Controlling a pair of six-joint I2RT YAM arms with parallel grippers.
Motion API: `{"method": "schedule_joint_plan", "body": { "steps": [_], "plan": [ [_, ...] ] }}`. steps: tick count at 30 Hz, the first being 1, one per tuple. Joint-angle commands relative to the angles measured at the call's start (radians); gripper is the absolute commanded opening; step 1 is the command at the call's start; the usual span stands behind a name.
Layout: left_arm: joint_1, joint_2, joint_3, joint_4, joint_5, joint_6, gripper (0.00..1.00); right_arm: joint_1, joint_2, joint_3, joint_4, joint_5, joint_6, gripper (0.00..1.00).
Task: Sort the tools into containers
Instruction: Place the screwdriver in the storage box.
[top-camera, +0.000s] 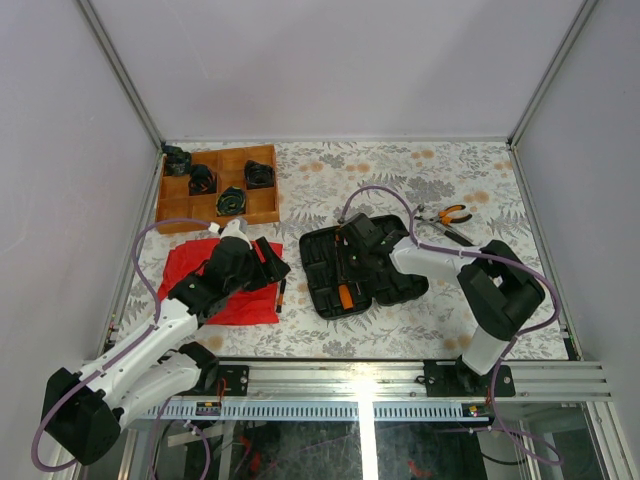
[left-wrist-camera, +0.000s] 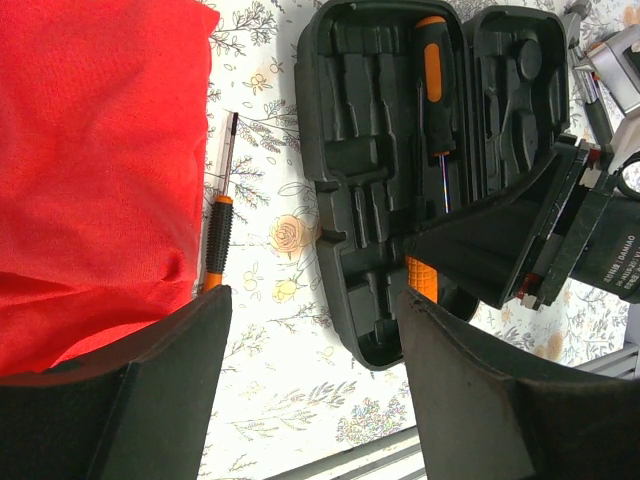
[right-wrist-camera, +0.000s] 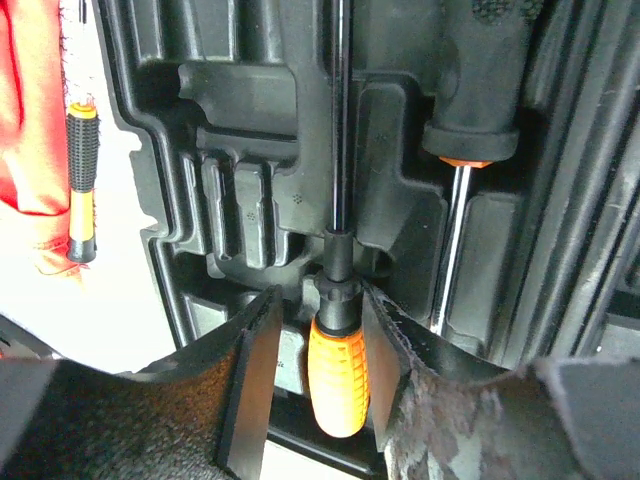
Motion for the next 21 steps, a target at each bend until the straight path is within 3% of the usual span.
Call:
{"method": "schedule_joint_plan", "body": {
  "steps": [1, 13, 21],
  "plan": [
    [0.005, -0.001, 0.005, -0.014, 0.007, -0.002, 0.65, 0.006, -0.054, -0.005, -0.034, 0.016, -0.001, 0.46],
    [0.005, 0.012, -0.004, -0.007, -0.011, 0.011, 0.65, 0.006, -0.148, 0.023, -0.111, 0.110, -0.042, 0.41],
    [0.004, 0.062, 0.009, 0.013, 0.026, 0.022, 0.66, 0.005, -0.179, -0.016, -0.184, 0.314, -0.108, 0.42]
  ]
}}
